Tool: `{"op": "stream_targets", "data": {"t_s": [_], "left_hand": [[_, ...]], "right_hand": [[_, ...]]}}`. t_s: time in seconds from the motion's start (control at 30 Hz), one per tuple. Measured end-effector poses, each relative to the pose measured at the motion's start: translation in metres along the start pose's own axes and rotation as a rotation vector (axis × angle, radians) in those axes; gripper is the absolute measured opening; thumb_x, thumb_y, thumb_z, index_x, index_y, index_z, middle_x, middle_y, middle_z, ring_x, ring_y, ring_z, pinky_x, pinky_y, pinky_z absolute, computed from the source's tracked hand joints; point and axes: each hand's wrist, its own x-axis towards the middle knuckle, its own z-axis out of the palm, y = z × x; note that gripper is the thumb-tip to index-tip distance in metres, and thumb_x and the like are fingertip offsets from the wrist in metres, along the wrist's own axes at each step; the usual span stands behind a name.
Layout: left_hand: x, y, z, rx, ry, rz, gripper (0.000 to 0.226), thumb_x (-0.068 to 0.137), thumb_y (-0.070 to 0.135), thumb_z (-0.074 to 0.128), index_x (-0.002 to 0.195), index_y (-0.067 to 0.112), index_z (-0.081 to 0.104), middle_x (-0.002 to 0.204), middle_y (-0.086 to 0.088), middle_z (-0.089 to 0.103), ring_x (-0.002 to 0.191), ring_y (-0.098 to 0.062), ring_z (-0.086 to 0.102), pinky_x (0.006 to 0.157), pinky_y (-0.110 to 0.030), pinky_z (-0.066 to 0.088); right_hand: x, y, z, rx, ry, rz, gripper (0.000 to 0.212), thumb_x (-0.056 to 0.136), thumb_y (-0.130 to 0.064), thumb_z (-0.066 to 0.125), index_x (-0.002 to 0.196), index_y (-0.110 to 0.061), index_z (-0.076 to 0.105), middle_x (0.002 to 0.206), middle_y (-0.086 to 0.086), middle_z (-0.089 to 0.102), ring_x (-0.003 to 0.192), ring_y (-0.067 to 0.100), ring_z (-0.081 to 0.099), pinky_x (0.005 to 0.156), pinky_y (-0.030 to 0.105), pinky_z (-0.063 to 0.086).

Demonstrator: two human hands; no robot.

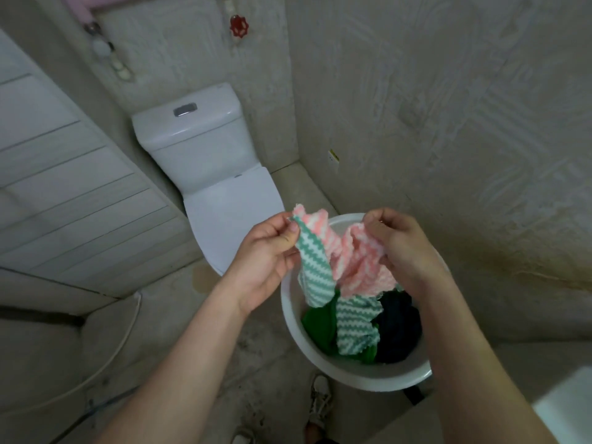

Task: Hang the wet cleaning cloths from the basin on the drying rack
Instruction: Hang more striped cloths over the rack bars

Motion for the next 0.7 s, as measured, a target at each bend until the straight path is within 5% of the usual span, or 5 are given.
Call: {"op": "stream_targets", "data": {"t_s": [0.2, 0.27, 0.43, 0.57, 0.7], "left_hand": [[-0.019, 0.024, -0.002, -0.024, 0.003, -0.008, 0.024, 0.098, 0.006, 0.038, 0.102, -0.001, 0.060, 0.094, -0.010, 0.069, 0.088, -0.021, 0.064, 0.085, -0.036, 0.053], [-0.024, 0.025, -0.003, 0.047, 0.006, 0.001, 0.024, 0.099, 0.006, 0.038, 0.107, -0.007, 0.056, 0.094, -0.012, 0.068, 0.085, -0.021, 0.064, 0.082, -0.035, 0.054], [-0.048, 0.043, -0.029, 0.169, 0.145, 0.117, 0.021, 0.095, 0.002, 0.047, 0.087, 0.008, 0.066, 0.077, -0.005, 0.070, 0.072, -0.016, 0.064, 0.073, -0.030, 0.054], [-0.081, 0.070, -0.074, 0.187, 0.252, 0.153, 0.025, 0.094, -0.001, 0.048, 0.090, 0.014, 0.068, 0.075, -0.002, 0.070, 0.072, -0.015, 0.063, 0.069, -0.031, 0.053], [-0.127, 0.102, -0.117, 0.156, 0.271, 0.219, 0.025, 0.092, -0.004, 0.047, 0.089, 0.010, 0.068, 0.077, -0.002, 0.072, 0.073, -0.015, 0.066, 0.070, -0.032, 0.056]], "right_hand": [[-0.015, -0.021, 0.037, 0.070, -0.252, -0.009, 0.041, 0.084, -0.052, 0.061, 0.112, -0.023, 0.070, 0.112, 0.004, 0.071, 0.106, 0.021, 0.066, 0.086, 0.036, 0.052], [-0.020, -0.032, 0.048, 0.032, -0.373, -0.063, 0.048, 0.080, -0.045, 0.065, 0.118, -0.015, 0.067, 0.114, 0.008, 0.071, 0.107, 0.019, 0.066, 0.092, 0.032, 0.052], [-0.035, -0.048, 0.097, -0.011, -0.335, -0.154, 0.022, 0.089, -0.015, 0.063, 0.094, 0.005, 0.069, 0.088, 0.019, 0.070, 0.077, 0.021, 0.062, 0.072, 0.030, 0.050], [-0.048, -0.058, 0.140, 0.147, -0.342, -0.070, 0.014, 0.094, -0.011, 0.056, 0.082, -0.008, 0.063, 0.056, -0.001, 0.061, 0.045, 0.007, 0.051, 0.043, 0.017, 0.040], [-0.065, -0.068, 0.185, 0.015, -0.385, -0.124, 0.020, 0.093, -0.007, 0.054, 0.099, -0.022, 0.065, 0.065, 0.007, 0.054, 0.047, 0.012, 0.042, 0.040, 0.020, 0.032]]}}
